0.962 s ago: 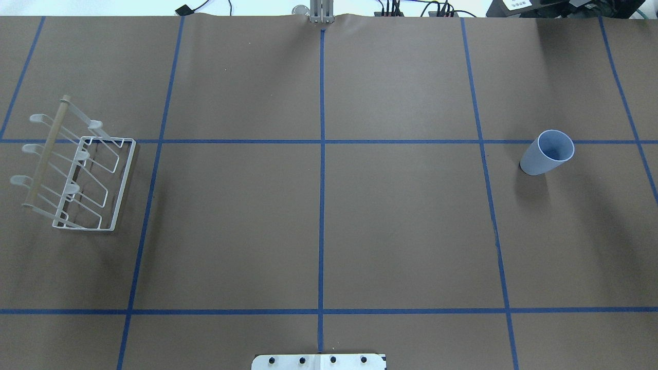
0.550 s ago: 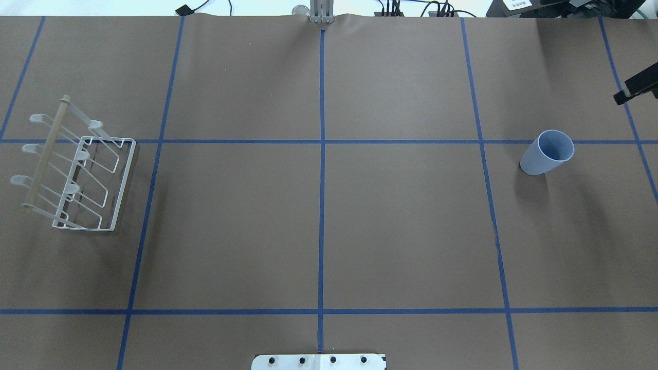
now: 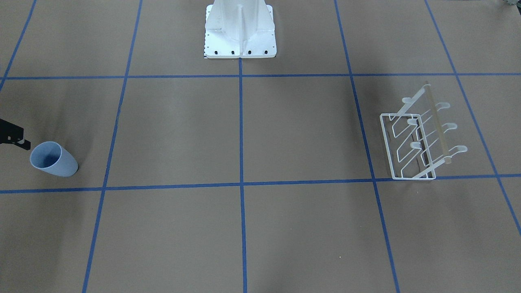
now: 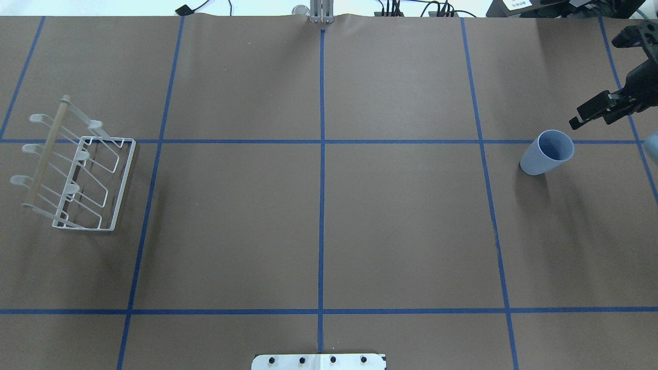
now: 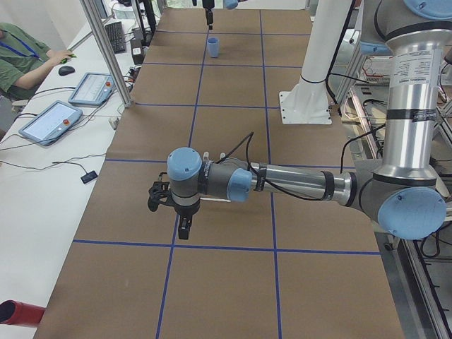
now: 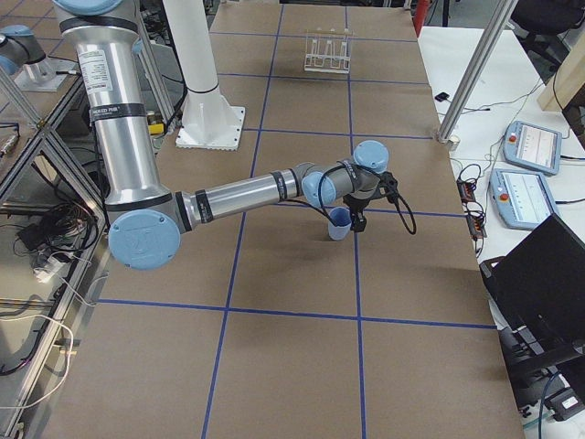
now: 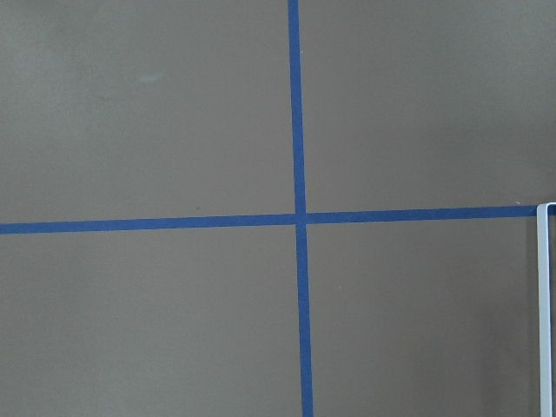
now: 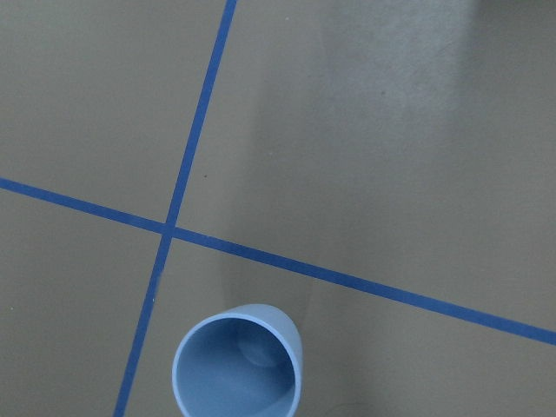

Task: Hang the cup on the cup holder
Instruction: 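Lower the right gripper into the light blue cup's rim and grip it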

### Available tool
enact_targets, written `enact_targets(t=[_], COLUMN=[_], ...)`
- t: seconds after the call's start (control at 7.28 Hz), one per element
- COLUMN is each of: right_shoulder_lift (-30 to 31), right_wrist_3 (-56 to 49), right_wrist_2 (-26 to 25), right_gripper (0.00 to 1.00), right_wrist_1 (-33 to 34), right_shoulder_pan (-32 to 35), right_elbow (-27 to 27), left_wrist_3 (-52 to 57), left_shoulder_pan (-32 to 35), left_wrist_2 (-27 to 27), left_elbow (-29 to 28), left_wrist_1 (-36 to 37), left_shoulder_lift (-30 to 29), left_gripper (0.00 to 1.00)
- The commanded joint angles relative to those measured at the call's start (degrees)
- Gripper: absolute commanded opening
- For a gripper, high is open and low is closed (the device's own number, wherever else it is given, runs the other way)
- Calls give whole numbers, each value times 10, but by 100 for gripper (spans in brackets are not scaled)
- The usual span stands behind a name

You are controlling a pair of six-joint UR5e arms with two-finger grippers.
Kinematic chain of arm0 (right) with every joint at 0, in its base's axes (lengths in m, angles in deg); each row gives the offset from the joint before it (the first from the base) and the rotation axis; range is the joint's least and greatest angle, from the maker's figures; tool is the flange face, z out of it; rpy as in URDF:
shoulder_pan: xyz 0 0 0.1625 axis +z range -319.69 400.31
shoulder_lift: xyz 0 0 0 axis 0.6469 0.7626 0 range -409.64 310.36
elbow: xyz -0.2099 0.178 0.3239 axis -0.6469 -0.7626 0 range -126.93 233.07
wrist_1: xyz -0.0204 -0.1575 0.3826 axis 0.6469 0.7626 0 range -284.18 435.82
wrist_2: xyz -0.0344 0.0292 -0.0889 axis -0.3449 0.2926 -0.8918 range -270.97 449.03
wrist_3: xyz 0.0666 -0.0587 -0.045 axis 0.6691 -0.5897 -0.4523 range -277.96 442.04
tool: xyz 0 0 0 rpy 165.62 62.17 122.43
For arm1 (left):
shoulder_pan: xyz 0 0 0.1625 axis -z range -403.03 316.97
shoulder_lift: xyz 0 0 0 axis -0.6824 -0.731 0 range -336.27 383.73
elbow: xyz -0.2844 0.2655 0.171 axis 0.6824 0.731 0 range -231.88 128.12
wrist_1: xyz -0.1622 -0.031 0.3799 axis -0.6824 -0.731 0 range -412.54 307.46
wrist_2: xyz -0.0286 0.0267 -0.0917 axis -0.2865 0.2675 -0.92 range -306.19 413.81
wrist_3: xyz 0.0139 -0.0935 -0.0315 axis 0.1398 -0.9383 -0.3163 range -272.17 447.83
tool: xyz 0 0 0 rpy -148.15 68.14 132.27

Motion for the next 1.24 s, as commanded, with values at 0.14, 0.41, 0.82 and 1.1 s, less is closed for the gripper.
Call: enact_targets(t=[0.14,0.41,0.82,1.1], right_shoulder_lift=[-5,-6,-6,-6], right_wrist_3=[4,3,3,3], right_wrist_2=[1,0,-1,-1], right_gripper=[100,100,96,0], right_wrist_1=[-2,-2,-39,-50], right_shoulder_pan=[-22,-39,-52,-51], right_elbow=[-40,-43,-81,-80], left_wrist_3=[0,0,0,0], left_shoulder_pan=[0,0,0,0], left_wrist_2=[-6,-9,-9,-9], left_elbow=[1,1,2,2], left_wrist_1=[0,0,0,0], left_shoulder_lift=[-1,-2,-2,-4], left_gripper=[98,98,98,98])
